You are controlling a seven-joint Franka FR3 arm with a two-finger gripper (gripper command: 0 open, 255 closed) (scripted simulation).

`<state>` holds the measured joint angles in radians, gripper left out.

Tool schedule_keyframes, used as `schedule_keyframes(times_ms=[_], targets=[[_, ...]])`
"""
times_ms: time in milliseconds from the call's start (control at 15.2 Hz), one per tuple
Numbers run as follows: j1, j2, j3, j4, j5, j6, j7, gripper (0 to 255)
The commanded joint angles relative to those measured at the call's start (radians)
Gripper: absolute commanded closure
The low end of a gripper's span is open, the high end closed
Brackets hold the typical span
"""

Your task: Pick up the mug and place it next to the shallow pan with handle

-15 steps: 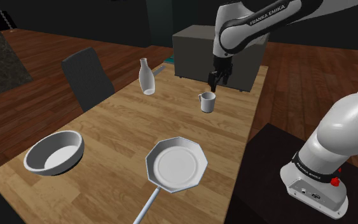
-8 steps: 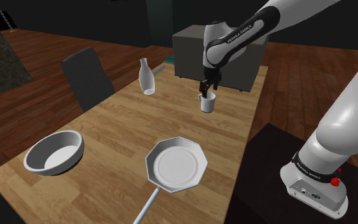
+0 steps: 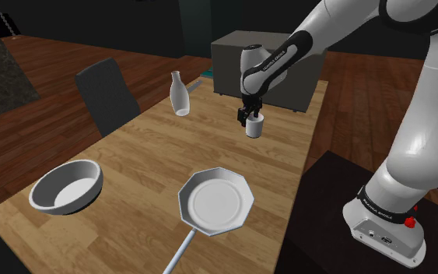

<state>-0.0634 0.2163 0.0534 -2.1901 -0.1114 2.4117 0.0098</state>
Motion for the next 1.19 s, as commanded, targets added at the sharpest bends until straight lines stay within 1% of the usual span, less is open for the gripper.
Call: schedule_keyframes(times_ms=[0,198,726,792,1122], targets=[[0.000,0.023,-0.002,-0.004,-0.005,0.027,0.003,0],[0.000,0.049,-0.005,-0.008,-0.010,0.057,0.007,0],[0.000,0.049,-0.005,-0.008,-0.010,0.057,0.007,0],[0.000,0.049,-0.005,-0.008,-0.010,0.057,0.007,255],[0.000,0.049,-0.005,-0.008,-0.010,0.057,0.007,255]])
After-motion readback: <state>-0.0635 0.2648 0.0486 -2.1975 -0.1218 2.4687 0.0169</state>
